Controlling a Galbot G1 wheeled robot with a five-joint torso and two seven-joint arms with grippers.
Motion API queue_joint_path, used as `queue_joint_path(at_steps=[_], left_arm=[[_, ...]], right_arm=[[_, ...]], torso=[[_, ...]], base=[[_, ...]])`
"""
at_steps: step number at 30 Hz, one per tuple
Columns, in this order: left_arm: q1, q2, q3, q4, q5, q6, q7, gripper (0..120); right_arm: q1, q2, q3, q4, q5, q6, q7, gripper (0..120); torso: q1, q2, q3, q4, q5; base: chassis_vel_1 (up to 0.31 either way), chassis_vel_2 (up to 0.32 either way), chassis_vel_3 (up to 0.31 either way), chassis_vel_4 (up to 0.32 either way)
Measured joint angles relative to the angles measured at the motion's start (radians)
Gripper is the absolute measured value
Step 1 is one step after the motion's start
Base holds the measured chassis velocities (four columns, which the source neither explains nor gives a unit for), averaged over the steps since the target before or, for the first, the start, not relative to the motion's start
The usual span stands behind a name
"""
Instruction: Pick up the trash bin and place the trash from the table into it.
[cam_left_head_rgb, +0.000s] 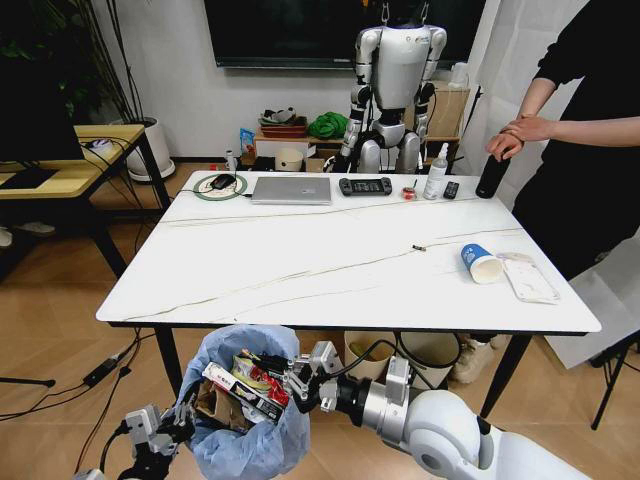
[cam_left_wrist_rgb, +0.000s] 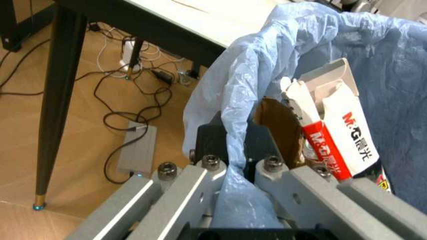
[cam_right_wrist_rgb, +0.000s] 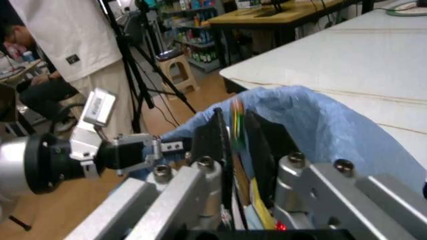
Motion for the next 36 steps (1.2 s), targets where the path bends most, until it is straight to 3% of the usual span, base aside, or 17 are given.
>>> queue_joint_path(at_steps=[9, 14, 16, 22, 29, 36], left_arm=[[-0.002, -0.001, 0.003, -0.003, 0.003, 0.002, 0.000, 0], [-0.001, -0.001, 0.005, -0.003, 0.006, 0.002, 0.001, 0], [0.000, -0.001, 0.005, -0.003, 0.006, 0.002, 0.001, 0], [0.001, -0.001, 0.006, -0.003, 0.007, 0.001, 0.004, 0], [0.001, -0.003, 0.006, -0.002, 0.008, -0.001, 0.006, 0], [0.003, -0.007, 0.003, -0.003, 0.008, -0.002, 0.008, 0]], right_arm=[[-0.011, 0.006, 0.040, -0.003, -0.004, 0.001, 0.010, 43], [0.037, 0.054, 0.137, -0.040, 0.026, -0.010, 0.042, 65], [0.047, 0.060, 0.151, -0.050, 0.032, -0.013, 0.046, 68], [0.136, 0.099, 0.254, -0.169, 0.066, -0.046, 0.093, 94], [0.242, 0.130, 0.307, -0.303, 0.064, -0.086, 0.107, 100], [0.430, 0.185, 0.359, -0.614, 0.044, -0.113, 0.097, 100]], torso=[[0.000, 0.000, 0.000, -0.0001, 0.0000], [0.000, 0.000, 0.000, 0.0000, 0.0000], [0.000, 0.000, 0.000, 0.0000, 0.0000], [0.000, 0.000, 0.000, 0.0000, 0.0000], [0.000, 0.000, 0.000, -0.0001, 0.0000], [0.000, 0.000, 0.000, 0.0000, -0.0001]], base=[[0.000, 0.000, 0.000, 0.000], [0.000, 0.000, 0.000, 0.000], [0.000, 0.000, 0.000, 0.000], [0.000, 0.000, 0.000, 0.000], [0.000, 0.000, 0.000, 0.000], [0.000, 0.000, 0.000, 0.000]])
